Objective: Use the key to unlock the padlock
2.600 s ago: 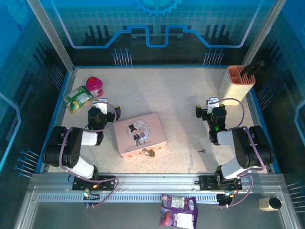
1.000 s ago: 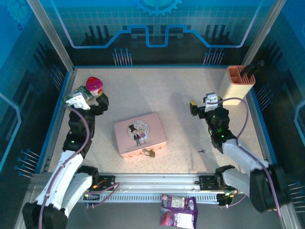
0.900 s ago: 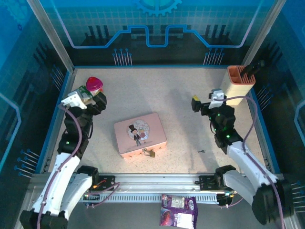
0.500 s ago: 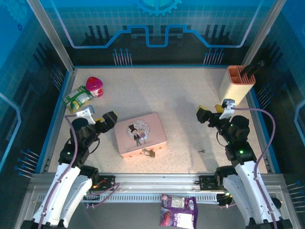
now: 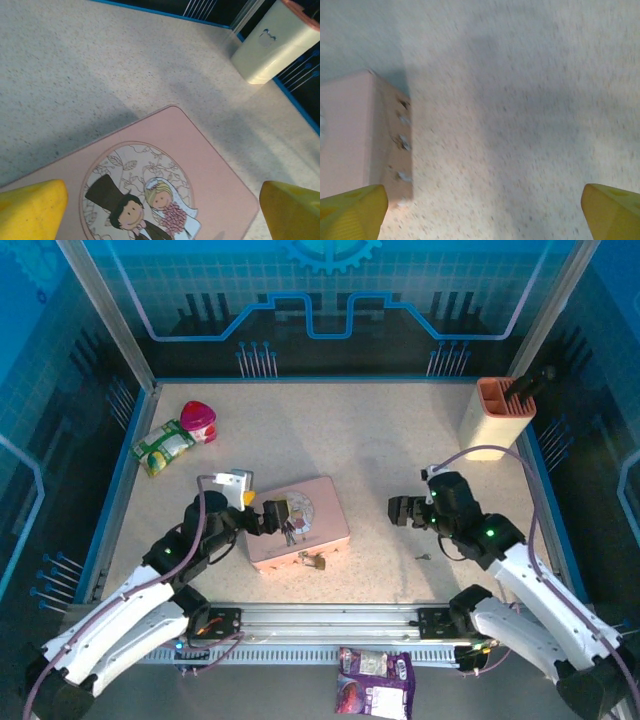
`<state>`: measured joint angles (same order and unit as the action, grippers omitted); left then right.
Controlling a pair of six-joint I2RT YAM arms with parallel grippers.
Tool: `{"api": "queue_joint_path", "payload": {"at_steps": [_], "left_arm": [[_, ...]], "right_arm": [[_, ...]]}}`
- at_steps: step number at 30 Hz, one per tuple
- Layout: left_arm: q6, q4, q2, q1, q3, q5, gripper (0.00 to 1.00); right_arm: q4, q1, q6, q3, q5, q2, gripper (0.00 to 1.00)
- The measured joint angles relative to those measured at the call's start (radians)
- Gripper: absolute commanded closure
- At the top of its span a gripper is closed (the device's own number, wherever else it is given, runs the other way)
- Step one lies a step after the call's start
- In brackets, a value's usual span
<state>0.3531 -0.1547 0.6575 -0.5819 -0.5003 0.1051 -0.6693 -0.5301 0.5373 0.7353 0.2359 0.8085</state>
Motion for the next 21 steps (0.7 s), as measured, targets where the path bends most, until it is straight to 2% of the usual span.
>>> {"api": "queue_joint_path", "payload": {"at_steps": [7, 17, 19, 21], "left_arm": [[-0.1, 0.049, -0.029, -0.037, 0.033, 0.154, 0.01], [-0.116, 0.055, -0.087, -0.037, 0.06, 0.249, 0.01], [-0.116, 0.055, -0.095, -0.037, 0.06, 0.251, 0.01], [-0.112, 0.054, -0.099, -0.037, 0.06, 0.252, 0.01]], "right_arm": [[-0.09, -0.027, 0.119, -0.068, 0.026, 0.044, 0.06], [-0.115, -0.023, 0.249, -0.119, 0.014, 0.229, 0.21], [-0.077, 0.019, 0.254, -0.162, -0.037, 0.243, 0.29], [-0.047, 0.076, 0.265, -0.205, -0.08, 0.249, 0.32]]}}
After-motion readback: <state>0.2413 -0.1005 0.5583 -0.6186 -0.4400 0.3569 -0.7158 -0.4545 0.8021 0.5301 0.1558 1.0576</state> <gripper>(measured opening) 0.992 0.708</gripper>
